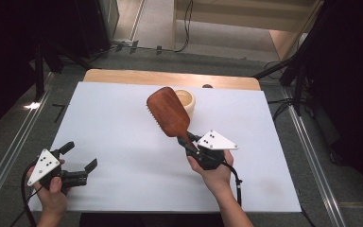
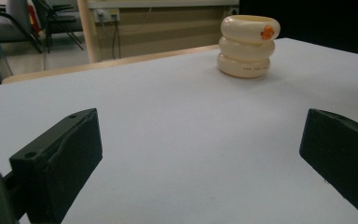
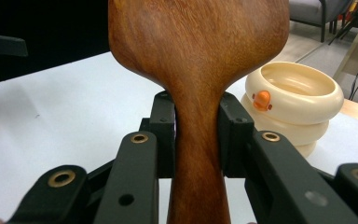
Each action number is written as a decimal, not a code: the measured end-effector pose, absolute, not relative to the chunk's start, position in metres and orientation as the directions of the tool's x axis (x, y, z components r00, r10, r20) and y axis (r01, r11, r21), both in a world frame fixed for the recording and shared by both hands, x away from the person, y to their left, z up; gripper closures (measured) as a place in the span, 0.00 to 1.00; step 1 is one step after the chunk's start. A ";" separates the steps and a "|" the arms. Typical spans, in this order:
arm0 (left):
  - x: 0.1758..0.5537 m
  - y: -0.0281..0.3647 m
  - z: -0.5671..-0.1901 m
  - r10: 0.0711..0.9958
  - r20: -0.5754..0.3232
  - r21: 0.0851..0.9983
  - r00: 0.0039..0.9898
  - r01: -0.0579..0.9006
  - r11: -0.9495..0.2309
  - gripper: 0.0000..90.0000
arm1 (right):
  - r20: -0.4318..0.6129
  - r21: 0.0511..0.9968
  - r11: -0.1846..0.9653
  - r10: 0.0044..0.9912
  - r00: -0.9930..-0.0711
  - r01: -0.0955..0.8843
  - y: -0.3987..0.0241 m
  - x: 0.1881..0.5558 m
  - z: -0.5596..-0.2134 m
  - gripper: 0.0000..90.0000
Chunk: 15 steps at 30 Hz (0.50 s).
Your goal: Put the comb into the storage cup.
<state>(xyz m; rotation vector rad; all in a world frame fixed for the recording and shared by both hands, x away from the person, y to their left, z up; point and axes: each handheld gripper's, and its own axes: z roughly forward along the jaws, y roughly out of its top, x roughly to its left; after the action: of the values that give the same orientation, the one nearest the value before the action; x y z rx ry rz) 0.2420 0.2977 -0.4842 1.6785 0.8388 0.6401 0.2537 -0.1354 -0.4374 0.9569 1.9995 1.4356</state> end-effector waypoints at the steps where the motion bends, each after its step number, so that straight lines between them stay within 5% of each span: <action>1: 0.242 0.296 -0.482 0.796 -0.011 0.968 0.605 0.207 -0.144 0.00 | 0.008 0.947 0.197 0.775 -0.632 0.253 -0.135 0.254 -0.437 0.78; 15: 0.241 0.267 -0.453 0.736 -0.030 0.980 0.676 0.165 -0.112 0.00 | 0.008 0.950 0.192 0.770 -0.638 0.245 -0.135 0.252 -0.440 0.78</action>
<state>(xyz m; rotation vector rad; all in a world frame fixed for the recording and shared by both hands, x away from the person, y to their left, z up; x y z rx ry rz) 0.2414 0.2666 -0.4527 1.6443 0.7460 0.5696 0.2520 -0.1351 -0.4396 0.9455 1.9954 1.4527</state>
